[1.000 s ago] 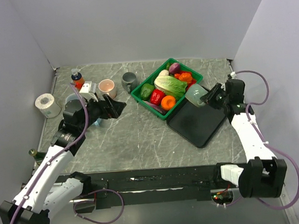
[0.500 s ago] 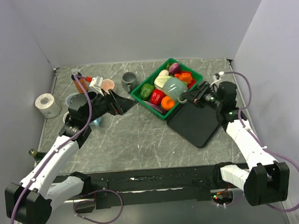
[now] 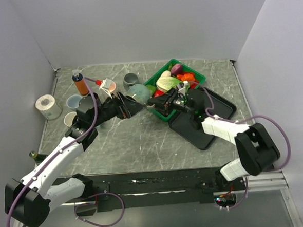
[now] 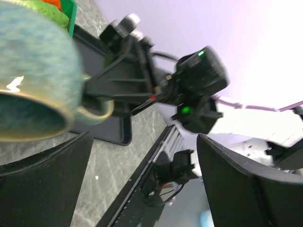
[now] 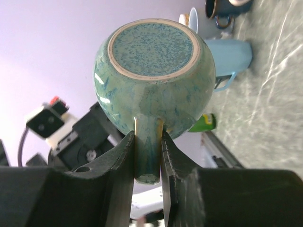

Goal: Turn the mug right side up

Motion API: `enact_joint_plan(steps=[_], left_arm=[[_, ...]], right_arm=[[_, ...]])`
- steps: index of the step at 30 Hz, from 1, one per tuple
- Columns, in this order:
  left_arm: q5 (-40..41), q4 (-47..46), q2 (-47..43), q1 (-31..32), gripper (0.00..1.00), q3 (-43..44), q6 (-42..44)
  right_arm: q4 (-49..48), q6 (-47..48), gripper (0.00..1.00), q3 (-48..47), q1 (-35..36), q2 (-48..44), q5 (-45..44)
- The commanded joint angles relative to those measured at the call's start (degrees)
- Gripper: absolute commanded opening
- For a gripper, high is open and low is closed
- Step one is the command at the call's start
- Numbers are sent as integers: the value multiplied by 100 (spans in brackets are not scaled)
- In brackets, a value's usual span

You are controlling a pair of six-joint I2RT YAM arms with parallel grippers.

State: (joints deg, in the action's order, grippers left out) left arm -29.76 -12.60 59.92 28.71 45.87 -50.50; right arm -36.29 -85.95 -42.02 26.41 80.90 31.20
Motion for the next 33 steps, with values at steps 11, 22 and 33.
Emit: enact_joint_plan(steps=[11,22,33], left_arm=[[1103,1242,-104,29,98,230,-1101],[1605,-286,169,29,91,-7,-1427],[1736,-357,538,29,68,150,-1752]], right_arm=[[-1793,-870,0,-931,505,470,-782],[-2092,-1196,0,-957,725,602,-967],[-2030,-1231,0,-913,751,453,-879]])
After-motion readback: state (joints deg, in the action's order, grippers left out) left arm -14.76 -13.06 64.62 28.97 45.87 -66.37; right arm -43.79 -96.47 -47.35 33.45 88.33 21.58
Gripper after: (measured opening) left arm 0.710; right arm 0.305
